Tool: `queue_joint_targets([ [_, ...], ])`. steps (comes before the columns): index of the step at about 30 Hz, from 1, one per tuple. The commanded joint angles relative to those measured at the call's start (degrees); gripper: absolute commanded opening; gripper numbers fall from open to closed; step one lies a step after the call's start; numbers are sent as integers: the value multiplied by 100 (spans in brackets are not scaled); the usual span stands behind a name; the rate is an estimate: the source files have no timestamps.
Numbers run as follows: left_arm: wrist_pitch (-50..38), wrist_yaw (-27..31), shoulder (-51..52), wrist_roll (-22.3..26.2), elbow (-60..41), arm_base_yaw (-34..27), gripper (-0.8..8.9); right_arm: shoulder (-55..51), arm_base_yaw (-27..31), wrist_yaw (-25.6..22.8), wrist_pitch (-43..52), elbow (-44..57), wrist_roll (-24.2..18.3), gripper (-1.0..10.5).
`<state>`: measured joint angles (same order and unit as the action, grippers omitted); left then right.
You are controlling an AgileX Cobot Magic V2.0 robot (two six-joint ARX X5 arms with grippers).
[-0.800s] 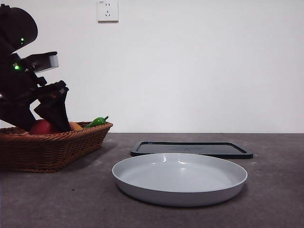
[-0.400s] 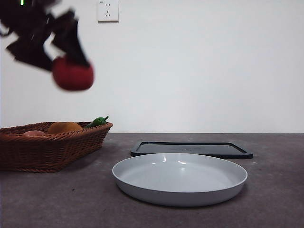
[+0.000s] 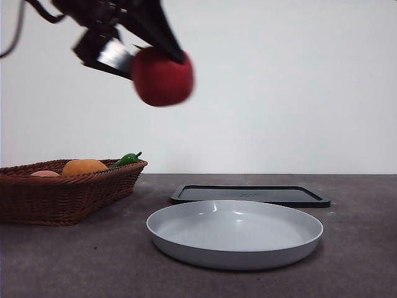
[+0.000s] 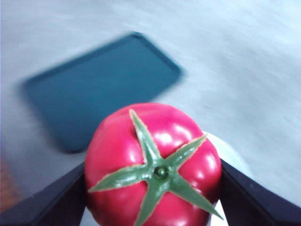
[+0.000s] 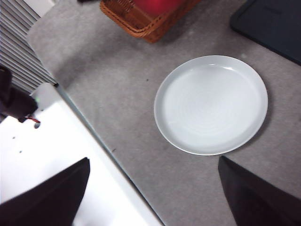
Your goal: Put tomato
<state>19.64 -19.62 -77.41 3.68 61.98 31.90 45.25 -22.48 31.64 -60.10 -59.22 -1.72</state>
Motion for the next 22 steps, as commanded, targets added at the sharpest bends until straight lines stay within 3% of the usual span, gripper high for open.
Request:
queue_joint_targets([
  [1,-155,11,-337,22,79,267,308,37,-26,-20,50,-103,-20,433],
  [22,-881,17,-2354,166,79,951,308,37,-26,-22,46,-103,-20,433],
])
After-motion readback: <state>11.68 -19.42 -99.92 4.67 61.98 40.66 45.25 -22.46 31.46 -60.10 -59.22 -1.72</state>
